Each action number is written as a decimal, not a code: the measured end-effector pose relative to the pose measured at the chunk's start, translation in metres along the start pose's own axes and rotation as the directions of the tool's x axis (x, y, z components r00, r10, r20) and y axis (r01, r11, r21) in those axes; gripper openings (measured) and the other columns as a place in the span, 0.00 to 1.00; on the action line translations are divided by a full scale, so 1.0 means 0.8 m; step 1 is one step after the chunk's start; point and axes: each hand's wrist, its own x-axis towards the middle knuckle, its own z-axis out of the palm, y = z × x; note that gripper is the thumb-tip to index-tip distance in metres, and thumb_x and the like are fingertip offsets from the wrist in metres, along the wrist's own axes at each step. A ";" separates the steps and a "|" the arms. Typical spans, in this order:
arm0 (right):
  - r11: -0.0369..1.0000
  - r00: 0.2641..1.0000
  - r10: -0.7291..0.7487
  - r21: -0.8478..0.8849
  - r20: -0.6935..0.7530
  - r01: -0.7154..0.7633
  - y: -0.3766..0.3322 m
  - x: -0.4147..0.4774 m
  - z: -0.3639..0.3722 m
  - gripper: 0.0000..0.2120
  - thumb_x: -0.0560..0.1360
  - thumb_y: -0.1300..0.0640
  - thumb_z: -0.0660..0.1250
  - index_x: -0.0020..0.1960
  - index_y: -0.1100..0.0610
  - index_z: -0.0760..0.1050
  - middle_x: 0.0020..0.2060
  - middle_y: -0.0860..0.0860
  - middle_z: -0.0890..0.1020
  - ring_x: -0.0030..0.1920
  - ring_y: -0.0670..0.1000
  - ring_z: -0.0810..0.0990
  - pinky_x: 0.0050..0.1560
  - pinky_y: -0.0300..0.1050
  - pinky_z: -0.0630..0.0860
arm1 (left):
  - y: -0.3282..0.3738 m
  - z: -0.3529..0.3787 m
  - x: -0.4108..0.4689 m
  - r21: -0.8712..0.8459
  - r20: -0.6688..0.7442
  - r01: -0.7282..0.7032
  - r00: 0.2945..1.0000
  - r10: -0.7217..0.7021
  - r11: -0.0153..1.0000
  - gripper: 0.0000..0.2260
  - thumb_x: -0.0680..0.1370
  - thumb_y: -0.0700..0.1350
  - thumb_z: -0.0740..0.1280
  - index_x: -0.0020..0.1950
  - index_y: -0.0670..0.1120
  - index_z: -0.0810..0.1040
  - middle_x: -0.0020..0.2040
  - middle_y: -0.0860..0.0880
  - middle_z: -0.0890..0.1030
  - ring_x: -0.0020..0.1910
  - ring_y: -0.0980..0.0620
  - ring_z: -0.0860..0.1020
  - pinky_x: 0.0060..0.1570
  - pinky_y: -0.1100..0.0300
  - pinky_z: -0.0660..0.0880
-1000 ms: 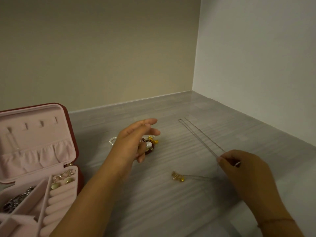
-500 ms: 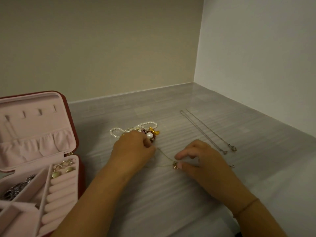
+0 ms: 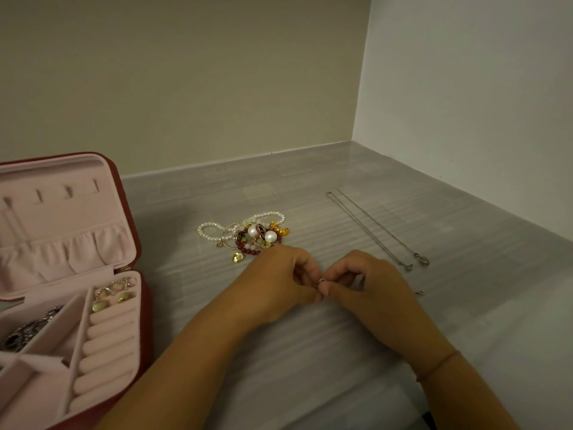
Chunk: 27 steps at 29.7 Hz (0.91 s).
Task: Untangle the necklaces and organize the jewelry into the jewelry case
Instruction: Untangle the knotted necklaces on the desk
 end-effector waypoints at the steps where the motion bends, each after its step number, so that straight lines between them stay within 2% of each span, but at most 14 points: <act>1: 0.997 1.000 0.015 0.075 0.006 -0.016 -0.002 0.000 -0.004 0.04 0.68 0.58 0.74 0.39 0.51 0.80 0.35 0.44 0.80 0.39 0.40 0.76 0.39 0.28 0.69 | 0.002 -0.001 0.000 -0.021 -0.013 -0.011 1.000 0.011 1.000 0.06 0.71 0.42 0.75 0.41 0.51 0.80 0.36 0.55 0.79 0.31 0.67 0.74 0.34 0.72 0.70; 4: 0.917 0.994 0.091 0.383 0.062 -0.108 -0.012 0.001 -0.014 0.03 0.71 0.62 0.70 0.41 0.56 0.81 0.32 0.47 0.82 0.33 0.39 0.77 0.35 0.29 0.71 | 0.007 -0.011 -0.001 -0.197 -0.034 0.001 0.999 -0.008 0.980 0.03 0.72 0.43 0.74 0.41 0.50 0.82 0.38 0.52 0.83 0.36 0.62 0.78 0.38 0.69 0.74; 6: 0.798 0.978 0.171 0.564 0.122 -0.210 -0.012 0.002 -0.017 0.04 0.74 0.62 0.67 0.42 0.59 0.81 0.33 0.50 0.83 0.35 0.43 0.79 0.36 0.32 0.73 | 0.011 -0.019 -0.004 -0.372 0.030 0.053 0.999 -0.044 0.927 0.02 0.71 0.42 0.74 0.42 0.49 0.84 0.40 0.52 0.85 0.39 0.61 0.81 0.41 0.70 0.74; 7: 0.751 0.971 0.189 0.616 0.144 -0.238 -0.011 0.002 -0.018 0.05 0.75 0.60 0.66 0.43 0.60 0.81 0.36 0.54 0.83 0.38 0.47 0.80 0.39 0.36 0.76 | 0.013 -0.021 -0.004 -0.434 0.066 0.086 0.996 -0.064 0.897 0.03 0.70 0.44 0.74 0.42 0.49 0.84 0.41 0.52 0.85 0.41 0.60 0.81 0.42 0.70 0.74; 9: 0.720 0.973 0.170 0.654 0.158 -0.232 -0.009 0.002 -0.016 0.10 0.75 0.53 0.67 0.44 0.60 0.81 0.42 0.61 0.83 0.45 0.54 0.79 0.50 0.48 0.76 | 0.014 -0.024 -0.005 -0.523 0.106 0.150 0.988 -0.111 0.839 0.07 0.66 0.49 0.72 0.40 0.49 0.85 0.42 0.52 0.85 0.42 0.59 0.80 0.44 0.67 0.74; 11: 0.675 0.977 0.140 0.706 0.161 -0.213 -0.011 0.001 -0.013 0.13 0.74 0.51 0.66 0.43 0.60 0.81 0.43 0.60 0.83 0.46 0.53 0.80 0.52 0.47 0.76 | 0.013 -0.024 -0.004 -0.572 0.124 0.190 0.982 -0.144 0.798 0.09 0.65 0.51 0.71 0.38 0.48 0.85 0.42 0.50 0.84 0.43 0.55 0.78 0.48 0.63 0.74; 13: 0.584 0.974 0.127 0.779 0.189 -0.227 -0.015 0.000 -0.011 0.14 0.73 0.50 0.62 0.40 0.60 0.80 0.39 0.55 0.83 0.42 0.50 0.80 0.47 0.43 0.78 | 0.013 -0.023 -0.004 -0.624 0.143 0.210 0.978 -0.155 0.752 0.09 0.67 0.52 0.70 0.35 0.47 0.84 0.41 0.49 0.83 0.43 0.53 0.77 0.47 0.61 0.74; 15: 0.489 0.966 0.128 0.834 0.223 -0.257 -0.021 -0.001 -0.011 0.14 0.70 0.47 0.63 0.35 0.56 0.79 0.35 0.53 0.80 0.36 0.48 0.77 0.39 0.41 0.77 | 0.014 -0.023 -0.003 -0.693 0.165 0.224 0.975 -0.151 0.685 0.09 0.69 0.51 0.68 0.34 0.47 0.80 0.39 0.47 0.82 0.40 0.54 0.78 0.45 0.61 0.75; 18: 0.417 0.962 0.145 0.867 0.233 -0.273 -0.022 0.000 -0.013 0.13 0.68 0.45 0.66 0.32 0.53 0.74 0.31 0.51 0.74 0.25 0.44 0.66 0.24 0.35 0.64 | 0.014 -0.024 -0.002 -0.738 0.189 0.231 0.973 -0.135 0.634 0.10 0.71 0.50 0.67 0.34 0.46 0.76 0.36 0.47 0.81 0.35 0.55 0.77 0.42 0.61 0.76; 20: 0.410 0.966 0.148 0.875 0.213 -0.256 -0.018 0.002 -0.015 0.14 0.71 0.47 0.66 0.33 0.55 0.72 0.30 0.51 0.69 0.23 0.43 0.60 0.22 0.34 0.57 | 0.015 -0.024 -0.003 -0.737 0.185 0.230 0.973 -0.137 0.636 0.09 0.71 0.50 0.67 0.35 0.46 0.77 0.33 0.48 0.78 0.31 0.56 0.74 0.36 0.64 0.75; 22: 0.399 0.972 0.151 0.889 0.180 -0.226 -0.013 0.003 -0.017 0.15 0.73 0.48 0.67 0.34 0.57 0.72 0.31 0.51 0.67 0.23 0.42 0.58 0.21 0.34 0.55 | 0.014 -0.025 -0.003 -0.732 0.154 0.211 0.977 -0.144 0.648 0.08 0.70 0.50 0.68 0.35 0.47 0.80 0.30 0.50 0.75 0.27 0.57 0.70 0.32 0.66 0.70; 25: 0.399 0.980 0.120 0.896 0.160 -0.195 -0.007 0.005 -0.018 0.17 0.67 0.45 0.72 0.34 0.57 0.73 0.31 0.52 0.64 0.23 0.42 0.58 0.21 0.33 0.57 | 0.012 -0.028 -0.002 -0.708 0.109 0.176 0.984 -0.140 0.684 0.08 0.69 0.50 0.69 0.33 0.49 0.82 0.30 0.53 0.74 0.24 0.59 0.65 0.29 0.66 0.68; 27: 0.367 0.979 0.111 0.908 0.174 -0.203 -0.005 0.006 -0.017 0.19 0.62 0.41 0.76 0.34 0.56 0.74 0.32 0.52 0.66 0.23 0.42 0.60 0.21 0.33 0.59 | 0.013 -0.029 -0.002 -0.717 0.138 0.171 0.985 -0.102 0.676 0.09 0.70 0.50 0.69 0.31 0.49 0.81 0.32 0.53 0.74 0.23 0.60 0.63 0.29 0.66 0.68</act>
